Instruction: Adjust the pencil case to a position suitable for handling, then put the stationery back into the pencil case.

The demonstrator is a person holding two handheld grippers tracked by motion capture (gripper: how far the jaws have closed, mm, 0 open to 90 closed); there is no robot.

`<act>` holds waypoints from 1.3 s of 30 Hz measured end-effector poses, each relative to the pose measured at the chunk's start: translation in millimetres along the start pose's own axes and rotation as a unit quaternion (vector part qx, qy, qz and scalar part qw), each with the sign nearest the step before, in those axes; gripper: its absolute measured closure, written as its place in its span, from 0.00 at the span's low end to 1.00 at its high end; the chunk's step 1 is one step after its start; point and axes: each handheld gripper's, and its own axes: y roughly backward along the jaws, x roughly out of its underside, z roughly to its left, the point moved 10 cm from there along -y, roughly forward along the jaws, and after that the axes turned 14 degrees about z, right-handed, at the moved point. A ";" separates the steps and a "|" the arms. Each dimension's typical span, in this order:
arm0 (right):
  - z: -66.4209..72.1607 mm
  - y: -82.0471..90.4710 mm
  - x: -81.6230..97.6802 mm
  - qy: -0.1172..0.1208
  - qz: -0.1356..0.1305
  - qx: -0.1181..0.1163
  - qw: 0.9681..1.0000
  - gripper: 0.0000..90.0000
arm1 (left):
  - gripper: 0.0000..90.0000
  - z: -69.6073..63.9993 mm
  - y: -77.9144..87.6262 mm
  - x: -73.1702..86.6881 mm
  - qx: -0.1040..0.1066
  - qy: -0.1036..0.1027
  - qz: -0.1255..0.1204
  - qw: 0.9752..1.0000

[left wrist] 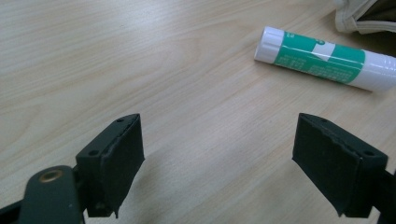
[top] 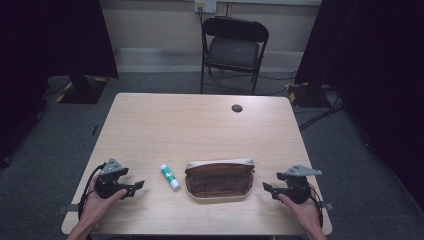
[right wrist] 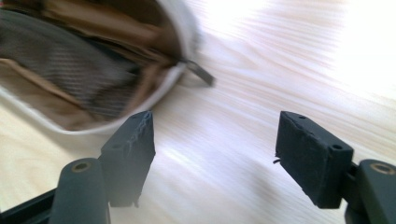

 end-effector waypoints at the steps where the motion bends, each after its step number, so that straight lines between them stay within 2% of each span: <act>1: -4.7 -2.2 1.8 -0.004 0.007 0.009 1.000 0.30 | 0.19 -2.6 1.1 -1.6 0.003 -0.001 -0.001 1.000; 4: -17.7 -9.0 5.9 -0.013 0.016 0.038 0.999 0.27 | 0.20 -13.3 3.2 -7.0 0.006 -0.013 -0.004 1.000; 6: -21.7 -13.6 9.1 -0.017 0.030 0.044 0.998 0.27 | 0.22 -25.6 3.0 -12.6 0.016 -0.025 -0.007 1.000; 7: -22.7 -14.0 8.4 -0.015 0.026 0.053 0.998 0.26 | 0.22 -27.6 2.6 -13.6 0.016 -0.027 -0.007 0.999; 8: -22.2 -14.1 8.3 -0.015 0.025 0.053 0.998 0.26 | 0.22 -31.5 2.9 -16.9 0.015 -0.034 -0.009 0.999; 11: -20.6 -19.5 9.8 -0.009 0.033 0.057 0.998 0.25 | 0.22 -41.6 4.5 -24.6 0.029 -0.037 -0.020 0.999; 14: -21.6 -23.3 10.3 -0.009 0.037 0.062 0.997 0.24 | 0.23 -52.0 5.8 -30.9 0.035 -0.061 -0.025 0.997; 17: -22.8 -24.4 10.3 -0.009 0.035 0.063 0.997 0.22 | 0.25 -59.3 8.5 -35.9 0.043 -0.073 -0.031 0.996; 20: -25.0 -25.4 10.8 -0.011 0.022 0.065 0.998 0.18 | 0.27 -63.3 8.5 -38.9 0.060 -0.066 -0.031 0.996; 22: -25.6 -25.3 11.1 -0.012 0.022 0.067 0.997 0.18 | 0.30 -66.4 9.2 -41.6 0.072 -0.048 -0.027 0.996; 24: -25.6 -25.3 11.2 -0.013 0.022 0.067 0.997 0.18 | 0.31 -72.0 12.8 -47.4 0.084 -0.038 -0.038 0.995; 26: -25.5 -25.3 11.2 -0.014 0.022 0.067 0.997 0.18 | 0.31 -75.1 13.2 -52.0 0.077 -0.048 -0.040 0.995; 28: -25.6 -25.4 11.1 -0.013 0.022 0.067 0.997 0.18 | 0.33 -75.5 10.3 -53.6 0.072 -0.051 -0.031 0.996; 30: -25.6 -25.4 11.0 -0.013 0.022 0.067 0.997 0.18 | 0.40 -76.1 4.1 -53.7 0.079 -0.054 -0.023 0.995; 33: -25.4 -25.5 10.8 -0.012 0.022 0.065 0.998 0.18 | 0.46 -77.8 -5.7 -56.1 0.095 -0.030 -0.008 0.995; 34: -25.3 -25.6 10.7 -0.011 0.022 0.064 0.998 0.18 | 0.48 -78.6 -8.8 -57.7 0.094 -0.026 -0.009 0.995; 36: -25.3 -25.7 10.5 -0.012 0.023 0.064 0.998 0.18 | 0.44 -76.1 -15.8 -59.5 0.072 -0.032 -0.003 0.997; 38: -25.3 -25.9 10.4 -0.012 0.023 0.063 0.998 0.18 | 0.40 -74.6 -20.5 -62.3 0.069 -0.016 -0.008 0.997; 39: -25.3 -25.9 10.4 -0.012 0.023 0.063 0.998 0.18 | 0.39 -73.6 -22.8 -62.7 0.061 -0.018 -0.006 0.998</act>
